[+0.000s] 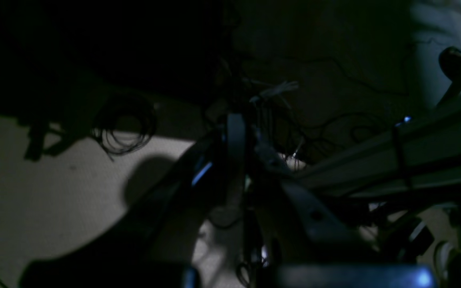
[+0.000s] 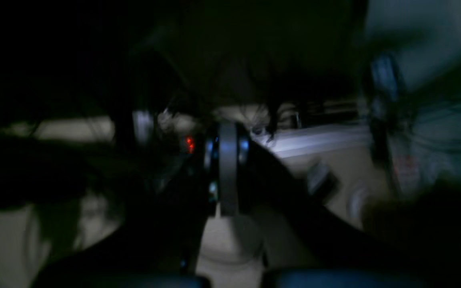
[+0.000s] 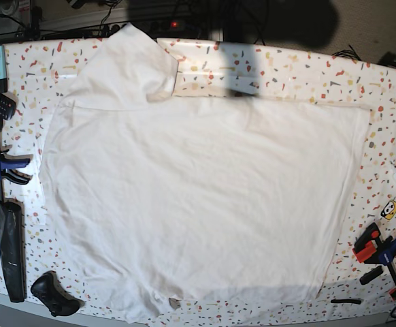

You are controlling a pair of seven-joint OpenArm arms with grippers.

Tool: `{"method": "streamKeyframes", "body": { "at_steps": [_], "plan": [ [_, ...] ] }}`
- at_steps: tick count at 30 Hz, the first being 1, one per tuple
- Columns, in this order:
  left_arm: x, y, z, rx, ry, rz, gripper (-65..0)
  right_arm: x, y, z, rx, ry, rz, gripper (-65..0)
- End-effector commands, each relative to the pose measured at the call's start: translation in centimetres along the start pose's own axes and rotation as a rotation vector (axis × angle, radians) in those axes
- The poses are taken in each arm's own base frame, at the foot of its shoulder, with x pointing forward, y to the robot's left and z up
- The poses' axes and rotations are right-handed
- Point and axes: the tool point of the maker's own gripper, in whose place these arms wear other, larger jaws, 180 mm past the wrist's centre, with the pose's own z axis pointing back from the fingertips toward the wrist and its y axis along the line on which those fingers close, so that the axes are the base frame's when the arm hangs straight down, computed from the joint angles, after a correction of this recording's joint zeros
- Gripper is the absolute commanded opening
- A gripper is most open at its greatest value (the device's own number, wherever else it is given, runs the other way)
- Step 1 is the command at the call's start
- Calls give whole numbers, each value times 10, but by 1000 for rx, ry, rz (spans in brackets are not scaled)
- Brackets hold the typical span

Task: Fold the T-shirt properly

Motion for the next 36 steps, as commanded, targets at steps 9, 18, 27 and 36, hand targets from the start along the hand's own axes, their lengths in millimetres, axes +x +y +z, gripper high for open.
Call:
{"method": "streamKeyframes", "body": {
  "at_steps": [9, 18, 27, 36],
  "plan": [
    [16, -2, 6, -6, -46, -4, -650, 55, 37, 21, 176, -229, 81, -650],
    [22, -3, 5, -8, -73, -5, -650, 81, 45, 8, 216, -301, 122, -650],
    [57, -9, -7, -31, -184, -18, -650, 144, 64, -15, 277, -460, 201, -650],
    [67, -11, -11, -38, -210, -22, -650, 235, 115, -24, 400, -644, 351, -650]
  ]
}}
